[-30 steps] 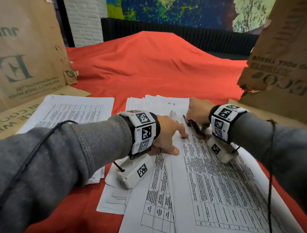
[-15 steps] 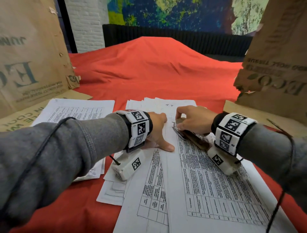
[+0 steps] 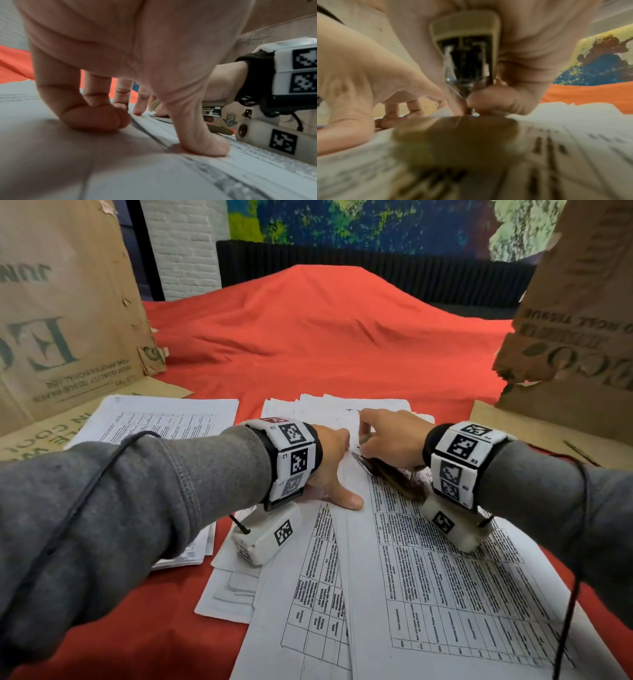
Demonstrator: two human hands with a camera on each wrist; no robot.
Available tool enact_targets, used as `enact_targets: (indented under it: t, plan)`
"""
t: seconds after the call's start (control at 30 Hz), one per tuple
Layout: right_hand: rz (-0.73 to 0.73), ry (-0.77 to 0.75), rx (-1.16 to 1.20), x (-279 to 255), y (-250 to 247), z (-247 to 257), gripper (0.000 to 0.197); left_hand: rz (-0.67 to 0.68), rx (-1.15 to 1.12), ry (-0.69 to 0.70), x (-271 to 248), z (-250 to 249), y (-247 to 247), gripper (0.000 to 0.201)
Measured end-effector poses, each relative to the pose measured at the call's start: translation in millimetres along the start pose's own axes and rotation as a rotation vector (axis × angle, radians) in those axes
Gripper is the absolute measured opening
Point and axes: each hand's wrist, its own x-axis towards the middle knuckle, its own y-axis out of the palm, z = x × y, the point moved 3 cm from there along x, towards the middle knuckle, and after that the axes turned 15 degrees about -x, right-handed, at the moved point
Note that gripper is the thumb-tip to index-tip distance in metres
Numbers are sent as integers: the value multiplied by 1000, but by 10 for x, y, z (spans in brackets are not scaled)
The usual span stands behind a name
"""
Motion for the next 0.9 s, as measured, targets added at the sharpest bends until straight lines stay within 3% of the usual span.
enact_targets:
  t: [0.23, 0.4, 0.53, 0.73, 0.9]
  plan:
    - [-12, -38, -117, 125, 46, 75, 13, -13, 32, 23, -24, -23, -13, 104]
    - [4, 22, 49, 200, 34, 30, 11, -7, 30, -16, 6, 3, -6, 110]
    - [11, 14, -43, 203, 76, 63, 10, -90, 74, -40, -17, 41, 22, 117]
    - [-13, -68, -167, 156, -1, 110, 13, -83, 86, -27, -112, -9, -15, 97]
    - [-21, -128, -120, 76, 19, 13, 8, -85, 91, -36, -78, 38, 10, 99]
